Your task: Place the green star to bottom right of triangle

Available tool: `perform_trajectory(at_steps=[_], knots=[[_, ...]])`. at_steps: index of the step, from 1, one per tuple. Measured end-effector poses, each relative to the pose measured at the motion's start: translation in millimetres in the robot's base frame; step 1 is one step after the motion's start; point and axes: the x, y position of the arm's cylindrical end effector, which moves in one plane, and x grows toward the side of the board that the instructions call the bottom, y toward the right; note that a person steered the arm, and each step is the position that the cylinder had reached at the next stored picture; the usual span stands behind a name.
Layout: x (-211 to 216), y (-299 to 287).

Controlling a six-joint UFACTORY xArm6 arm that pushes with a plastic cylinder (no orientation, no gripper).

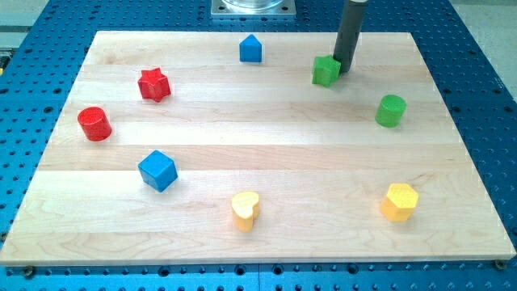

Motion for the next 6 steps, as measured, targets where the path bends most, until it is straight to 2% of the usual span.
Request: perform_trajectory(at_steps=[1,3,4,5,6], knots=[[-10.7,40.2],[-13.0,60.0],[-12.2,37.7],[2.8,-6.4],[28.0,-26.3]])
